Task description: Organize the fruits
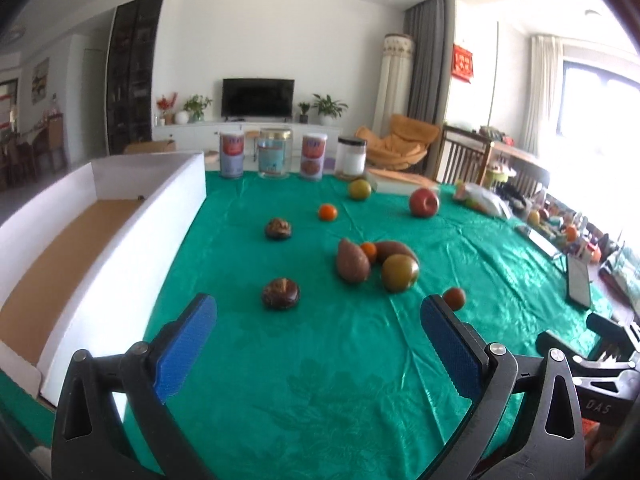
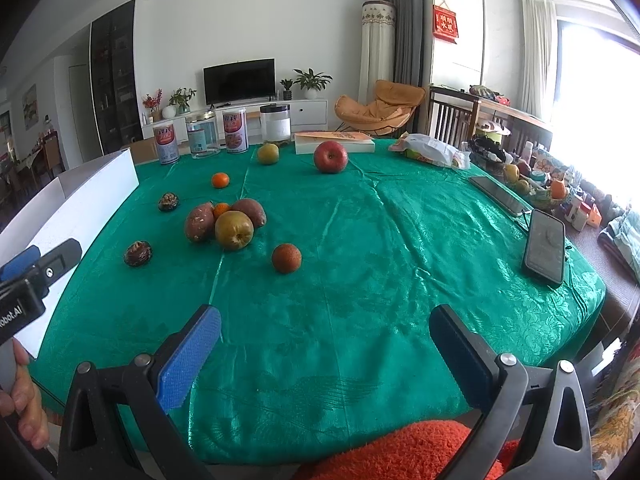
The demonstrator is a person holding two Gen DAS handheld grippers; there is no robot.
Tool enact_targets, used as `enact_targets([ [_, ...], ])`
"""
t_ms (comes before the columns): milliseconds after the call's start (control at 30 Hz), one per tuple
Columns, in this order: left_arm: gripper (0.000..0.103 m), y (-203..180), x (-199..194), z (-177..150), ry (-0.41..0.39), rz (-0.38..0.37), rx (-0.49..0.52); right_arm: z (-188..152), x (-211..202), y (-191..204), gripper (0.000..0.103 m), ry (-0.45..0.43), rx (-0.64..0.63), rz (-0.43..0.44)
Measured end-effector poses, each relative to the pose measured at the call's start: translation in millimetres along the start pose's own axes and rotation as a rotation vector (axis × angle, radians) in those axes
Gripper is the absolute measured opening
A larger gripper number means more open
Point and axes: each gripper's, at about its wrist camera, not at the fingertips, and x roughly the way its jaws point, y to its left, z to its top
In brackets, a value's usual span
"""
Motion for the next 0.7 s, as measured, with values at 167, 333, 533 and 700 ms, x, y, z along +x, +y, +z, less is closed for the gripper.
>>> enact_targets([
  [167,0.102,2,-5,3,-0.041,-0.006,-0.018,0,0,0,0.103,-0.003,0.0,0.001],
  [333,0.102,3,-1,-1,-0.018,-0.005,-0.031,0,-1,0,0.103,-0.004,-0.002,0.0],
  [533,0.102,1,-1,-6,0.004,-0.012,-0.013,0,-1,0,0.103,-0.006,-0.003,-0.001],
  [700,0.102,0,0,-8,0.016,-0.016,-0.004,1,-2,1,0.103,-0.007,-0.003,-0.001],
])
